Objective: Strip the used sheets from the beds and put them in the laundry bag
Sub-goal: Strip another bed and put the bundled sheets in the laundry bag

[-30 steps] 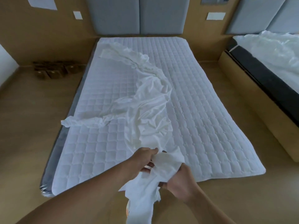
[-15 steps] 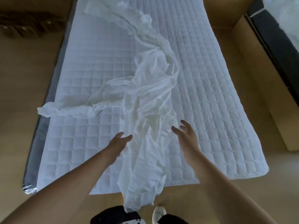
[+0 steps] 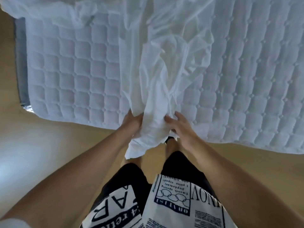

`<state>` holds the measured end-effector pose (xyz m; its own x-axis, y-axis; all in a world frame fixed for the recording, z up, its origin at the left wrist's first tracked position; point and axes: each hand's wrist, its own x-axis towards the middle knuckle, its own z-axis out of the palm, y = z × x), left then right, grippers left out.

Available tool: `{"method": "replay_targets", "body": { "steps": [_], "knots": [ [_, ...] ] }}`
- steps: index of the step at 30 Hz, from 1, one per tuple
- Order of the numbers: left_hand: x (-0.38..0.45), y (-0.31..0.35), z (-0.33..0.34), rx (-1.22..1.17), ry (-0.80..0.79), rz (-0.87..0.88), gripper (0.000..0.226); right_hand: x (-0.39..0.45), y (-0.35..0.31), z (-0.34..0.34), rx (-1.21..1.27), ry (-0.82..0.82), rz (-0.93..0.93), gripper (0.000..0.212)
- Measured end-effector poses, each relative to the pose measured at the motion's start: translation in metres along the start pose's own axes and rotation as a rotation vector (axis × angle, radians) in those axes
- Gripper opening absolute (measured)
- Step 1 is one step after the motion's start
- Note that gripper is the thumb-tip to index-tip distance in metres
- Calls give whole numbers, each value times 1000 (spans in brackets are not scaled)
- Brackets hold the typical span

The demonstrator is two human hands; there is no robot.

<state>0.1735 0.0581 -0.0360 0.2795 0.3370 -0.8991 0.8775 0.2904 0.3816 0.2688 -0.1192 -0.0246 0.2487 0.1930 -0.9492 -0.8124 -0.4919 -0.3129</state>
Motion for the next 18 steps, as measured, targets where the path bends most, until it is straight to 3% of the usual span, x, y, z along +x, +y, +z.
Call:
{"method": "replay_targets", "body": {
  "steps": [3, 6, 8, 12, 14, 17, 18],
  "knots": [
    [-20, 6, 15, -32, -74, -11, 56, 6, 7, -1, 157, -54, -27, 31],
    [-30, 12, 28, -106, -28, -45, 55, -1, 16, -6, 228, -116, -38, 50],
    [-41, 15, 37, -106, 11, -44, 42, -6, 19, -10, 285, -148, -47, 55],
    [-51, 14, 44, -153, 8, -38, 63, -23, 14, -12, 271, -96, -73, 45],
    [-49, 3, 41, -131, 25, 2, 53, -35, 19, -9, 221, -57, -113, 45],
    [-74, -9, 33, -213, -44, 57, 68, -60, 33, -1, 172, -10, -160, 42],
    [-84, -15, 30, -190, -73, 78, 62, -72, 38, 3, 165, 3, -167, 42]
  ]
}}
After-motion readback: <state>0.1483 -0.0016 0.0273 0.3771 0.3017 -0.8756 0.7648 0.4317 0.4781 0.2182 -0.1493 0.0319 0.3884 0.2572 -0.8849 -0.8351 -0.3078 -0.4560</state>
